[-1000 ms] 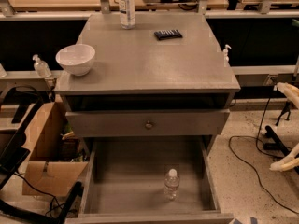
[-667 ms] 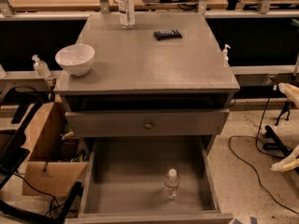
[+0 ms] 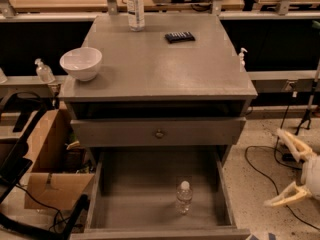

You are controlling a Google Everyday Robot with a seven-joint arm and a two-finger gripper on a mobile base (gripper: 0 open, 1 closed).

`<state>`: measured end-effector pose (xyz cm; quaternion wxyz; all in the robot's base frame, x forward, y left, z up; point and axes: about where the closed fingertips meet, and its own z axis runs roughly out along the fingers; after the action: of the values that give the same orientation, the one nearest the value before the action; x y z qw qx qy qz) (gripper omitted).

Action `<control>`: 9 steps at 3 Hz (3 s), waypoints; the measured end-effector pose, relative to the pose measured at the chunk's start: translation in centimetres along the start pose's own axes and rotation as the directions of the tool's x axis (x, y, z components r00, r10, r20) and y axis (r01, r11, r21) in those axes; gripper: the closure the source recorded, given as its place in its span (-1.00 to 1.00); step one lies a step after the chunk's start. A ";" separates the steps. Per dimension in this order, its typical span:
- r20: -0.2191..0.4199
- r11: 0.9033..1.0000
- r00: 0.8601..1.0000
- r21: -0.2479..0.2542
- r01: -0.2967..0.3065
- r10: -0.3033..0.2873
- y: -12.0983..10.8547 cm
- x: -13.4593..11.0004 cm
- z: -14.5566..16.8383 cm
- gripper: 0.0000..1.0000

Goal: Pick water bottle from middle drawer and place on counter

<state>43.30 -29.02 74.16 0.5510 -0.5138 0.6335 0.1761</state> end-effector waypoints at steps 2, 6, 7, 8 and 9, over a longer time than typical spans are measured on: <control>0.014 0.991 0.992 -0.037 -0.125 0.125 3.7 9.9 6.6 -1.00; 0.013 0.931 0.969 -0.282 -0.231 0.245 12.5 14.7 25.2 -1.00; 0.070 0.924 0.970 -0.326 -0.198 0.233 12.9 15.2 27.0 -0.62; 0.080 0.922 0.969 -0.334 -0.195 0.234 13.0 15.2 27.2 -0.15; 0.081 0.921 0.969 -0.337 -0.195 0.235 13.1 15.1 27.4 0.30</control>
Offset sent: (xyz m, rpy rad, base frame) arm 0.0242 0.0340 -0.1722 0.1159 0.1686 -0.0080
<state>48.42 -8.90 47.32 0.4727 -0.5138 0.6138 0.3686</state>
